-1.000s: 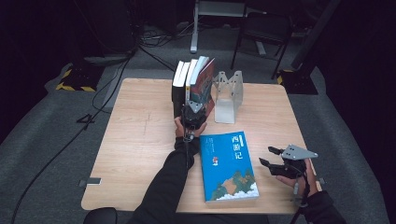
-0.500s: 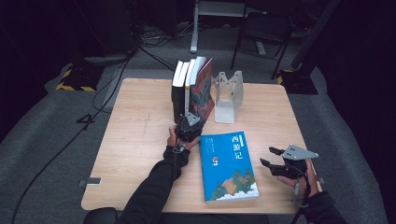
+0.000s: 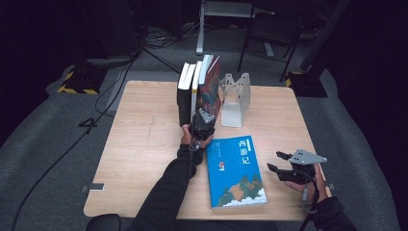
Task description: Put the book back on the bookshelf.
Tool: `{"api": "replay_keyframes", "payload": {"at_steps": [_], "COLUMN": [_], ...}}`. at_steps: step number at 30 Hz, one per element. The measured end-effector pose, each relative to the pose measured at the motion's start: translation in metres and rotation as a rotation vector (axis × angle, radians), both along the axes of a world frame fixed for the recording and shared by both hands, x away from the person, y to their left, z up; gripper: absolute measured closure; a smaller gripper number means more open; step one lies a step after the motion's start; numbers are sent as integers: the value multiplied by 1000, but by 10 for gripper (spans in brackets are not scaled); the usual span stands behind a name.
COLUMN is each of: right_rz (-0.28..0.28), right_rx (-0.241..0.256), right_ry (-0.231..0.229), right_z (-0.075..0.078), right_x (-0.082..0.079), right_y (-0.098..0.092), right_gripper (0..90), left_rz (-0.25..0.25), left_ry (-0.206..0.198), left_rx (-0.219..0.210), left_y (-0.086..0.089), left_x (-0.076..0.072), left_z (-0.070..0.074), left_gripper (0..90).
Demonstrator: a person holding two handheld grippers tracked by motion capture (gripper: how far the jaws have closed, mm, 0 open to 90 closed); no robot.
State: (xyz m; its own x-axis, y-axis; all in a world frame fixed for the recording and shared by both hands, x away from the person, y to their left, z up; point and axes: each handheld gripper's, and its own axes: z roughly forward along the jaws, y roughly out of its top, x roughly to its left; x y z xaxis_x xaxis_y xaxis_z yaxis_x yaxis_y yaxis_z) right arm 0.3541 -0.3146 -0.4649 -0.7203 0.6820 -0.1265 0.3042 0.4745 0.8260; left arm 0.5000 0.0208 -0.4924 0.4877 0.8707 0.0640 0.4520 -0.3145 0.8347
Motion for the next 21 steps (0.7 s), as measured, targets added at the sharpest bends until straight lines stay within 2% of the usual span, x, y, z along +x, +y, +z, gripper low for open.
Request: {"api": "replay_keyframes", "payload": {"at_steps": [6,9,12,15,16,19,21], "right_rz": [0,0,-3,-5,-5,-1,-1], "right_rx": [7,3,12,12,12,10,9], "right_ry": [-2,-8,-12,-15,-15,-19,-19], "right_z": [1,2,5,6,6,8,8], "right_x": [0,0,-2,-3,-3,-4,-5], "right_y": [-1,-1,-1,-2,-2,-1,0], "right_gripper": [388,390,396,396,396,396,396], "left_rz": [-8,-11,-45,-94,-94,-133,-143], "left_ry": [-2,-9,-4,-5,-5,-4,0], "left_rx": [37,66,73,87,87,73,71], "left_y": [-1,-1,5,14,14,25,27], "left_x": [2,-3,-12,-22,-22,-34,-35], "left_z": [0,5,13,17,17,21,21], "left_gripper": [606,585,545,550,550,543,535]}}
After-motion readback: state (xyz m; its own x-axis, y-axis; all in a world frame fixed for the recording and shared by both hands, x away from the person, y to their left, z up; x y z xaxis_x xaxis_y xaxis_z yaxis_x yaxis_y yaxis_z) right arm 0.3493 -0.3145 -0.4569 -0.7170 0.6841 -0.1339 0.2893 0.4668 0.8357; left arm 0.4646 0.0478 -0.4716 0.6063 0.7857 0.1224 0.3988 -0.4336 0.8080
